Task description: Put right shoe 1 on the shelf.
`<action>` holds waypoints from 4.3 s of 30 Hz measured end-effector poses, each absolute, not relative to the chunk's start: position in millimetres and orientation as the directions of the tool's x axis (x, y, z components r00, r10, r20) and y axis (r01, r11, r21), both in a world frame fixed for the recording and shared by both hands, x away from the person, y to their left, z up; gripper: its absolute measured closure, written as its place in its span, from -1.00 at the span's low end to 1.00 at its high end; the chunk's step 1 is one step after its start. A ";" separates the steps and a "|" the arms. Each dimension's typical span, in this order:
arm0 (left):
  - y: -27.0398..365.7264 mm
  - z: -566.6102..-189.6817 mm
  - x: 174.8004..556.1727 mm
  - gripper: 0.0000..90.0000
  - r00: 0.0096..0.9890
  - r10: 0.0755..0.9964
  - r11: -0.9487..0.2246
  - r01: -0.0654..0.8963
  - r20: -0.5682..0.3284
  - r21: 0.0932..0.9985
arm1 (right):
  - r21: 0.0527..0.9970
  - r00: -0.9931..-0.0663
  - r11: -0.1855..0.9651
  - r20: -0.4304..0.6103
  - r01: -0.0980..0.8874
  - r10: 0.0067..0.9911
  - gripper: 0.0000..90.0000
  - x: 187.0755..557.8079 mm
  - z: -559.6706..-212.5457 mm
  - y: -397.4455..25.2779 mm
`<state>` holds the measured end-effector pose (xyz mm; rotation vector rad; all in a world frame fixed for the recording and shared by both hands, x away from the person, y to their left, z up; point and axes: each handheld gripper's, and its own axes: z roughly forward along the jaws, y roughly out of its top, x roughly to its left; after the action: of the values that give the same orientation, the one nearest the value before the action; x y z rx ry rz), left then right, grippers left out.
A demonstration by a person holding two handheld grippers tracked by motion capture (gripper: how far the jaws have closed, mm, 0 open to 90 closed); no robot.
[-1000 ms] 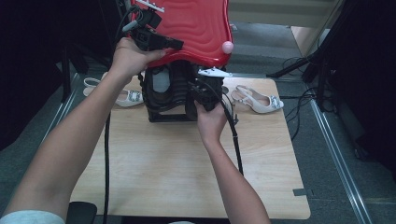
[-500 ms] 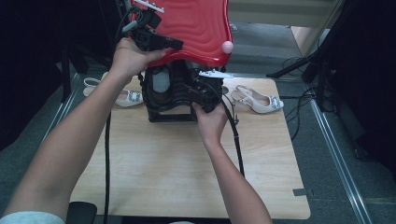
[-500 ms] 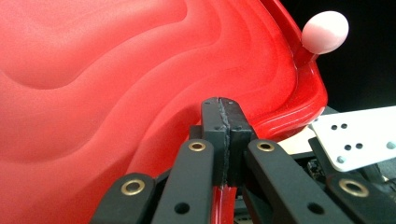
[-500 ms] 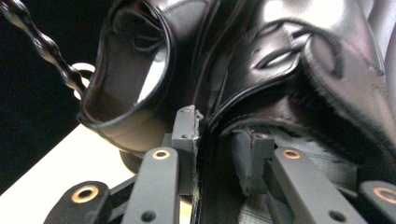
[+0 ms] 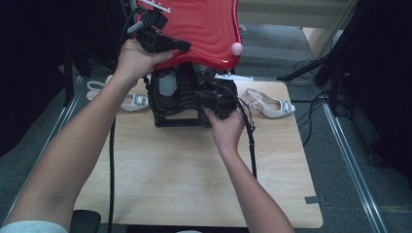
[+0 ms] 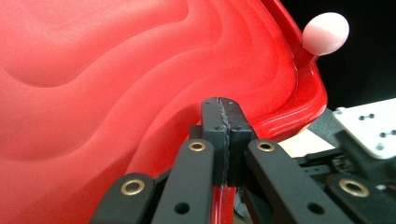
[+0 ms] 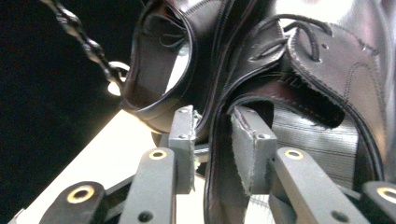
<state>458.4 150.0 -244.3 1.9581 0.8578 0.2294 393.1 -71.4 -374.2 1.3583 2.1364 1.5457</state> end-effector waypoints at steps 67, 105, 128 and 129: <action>151.0 -245.4 458.2 1.00 0.742 0.645 -0.299 0.467 -0.184 0.832 | 0.789 -0.622 0.141 0.345 0.598 0.702 1.00 379.4 -422.9 -90.3; 151.8 -235.6 454.1 0.82 0.733 0.647 -0.286 0.488 -0.210 0.825 | 0.802 -0.684 0.191 0.329 0.566 0.651 1.00 374.3 -411.1 -118.3; 166.7 -259.4 386.7 0.27 0.800 0.551 -0.321 0.464 -0.236 0.825 | 0.753 -0.624 0.132 0.418 0.644 0.660 0.48 351.8 -433.6 -140.3; 167.7 -262.8 385.7 0.25 0.802 0.547 -0.323 0.467 -0.240 0.823 | 0.749 -0.620 0.128 0.425 0.650 0.660 0.48 351.0 -434.5 -141.0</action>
<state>385.7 167.7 -262.8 1.9728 0.7575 0.0987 351.0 -141.0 -434.5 1.3647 2.3522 1.5529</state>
